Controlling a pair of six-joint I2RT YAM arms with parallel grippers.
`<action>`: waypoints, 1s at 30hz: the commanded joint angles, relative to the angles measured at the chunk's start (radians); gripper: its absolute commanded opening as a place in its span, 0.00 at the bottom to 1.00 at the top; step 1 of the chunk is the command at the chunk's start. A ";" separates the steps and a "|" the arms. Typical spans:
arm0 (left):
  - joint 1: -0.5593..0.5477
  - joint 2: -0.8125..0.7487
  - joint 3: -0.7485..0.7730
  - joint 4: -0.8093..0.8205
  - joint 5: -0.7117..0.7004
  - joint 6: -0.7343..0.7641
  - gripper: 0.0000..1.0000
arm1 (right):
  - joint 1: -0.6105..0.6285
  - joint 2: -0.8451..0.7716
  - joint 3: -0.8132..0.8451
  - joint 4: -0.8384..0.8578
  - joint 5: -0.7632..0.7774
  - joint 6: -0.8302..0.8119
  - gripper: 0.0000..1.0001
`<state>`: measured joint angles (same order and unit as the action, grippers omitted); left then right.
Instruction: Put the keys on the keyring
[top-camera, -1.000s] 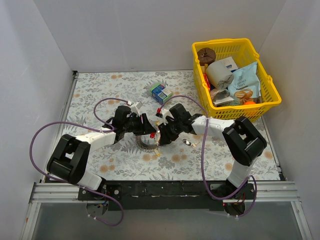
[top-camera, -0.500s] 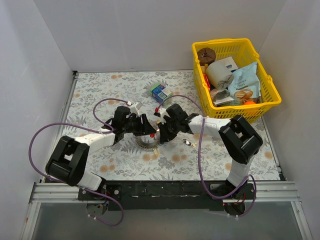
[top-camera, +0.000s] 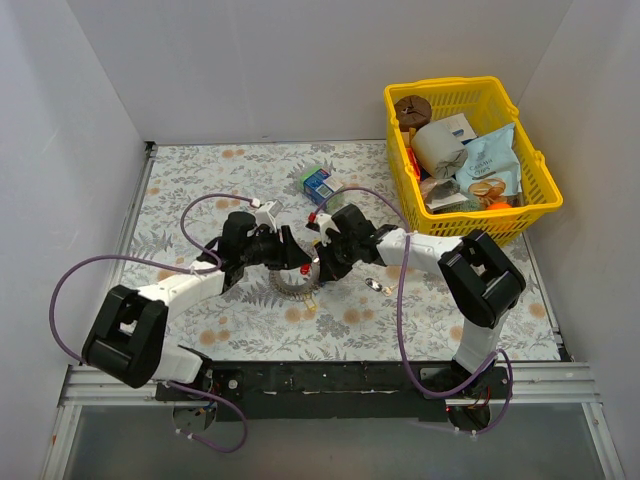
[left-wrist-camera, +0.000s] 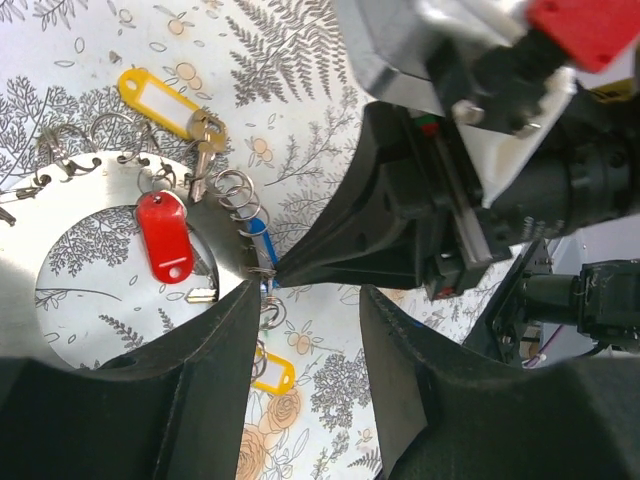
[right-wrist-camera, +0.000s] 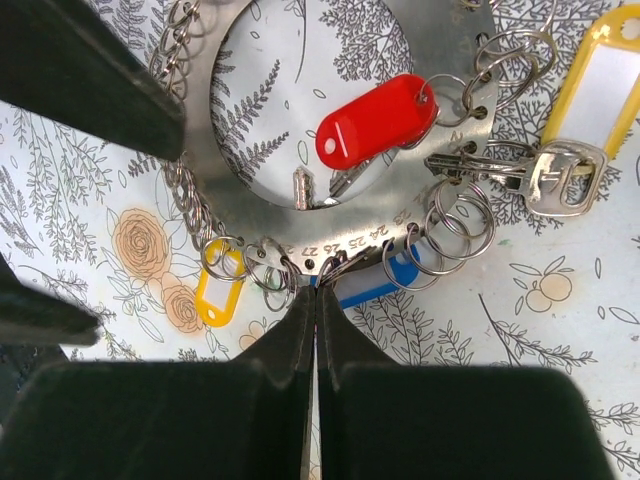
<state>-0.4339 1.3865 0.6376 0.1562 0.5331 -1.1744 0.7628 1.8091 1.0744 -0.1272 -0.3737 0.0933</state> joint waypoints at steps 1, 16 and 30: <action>0.006 -0.087 -0.022 0.025 0.022 0.033 0.44 | 0.001 -0.051 0.048 -0.009 -0.034 -0.040 0.01; 0.006 -0.239 -0.085 0.131 0.080 0.079 0.58 | -0.033 -0.158 0.079 -0.020 -0.218 -0.171 0.01; 0.006 -0.276 0.016 0.066 0.300 0.171 0.74 | -0.056 -0.243 0.142 -0.086 -0.464 -0.283 0.01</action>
<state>-0.4339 1.1481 0.5861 0.2741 0.7834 -1.0504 0.7151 1.6173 1.1503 -0.1921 -0.7193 -0.1467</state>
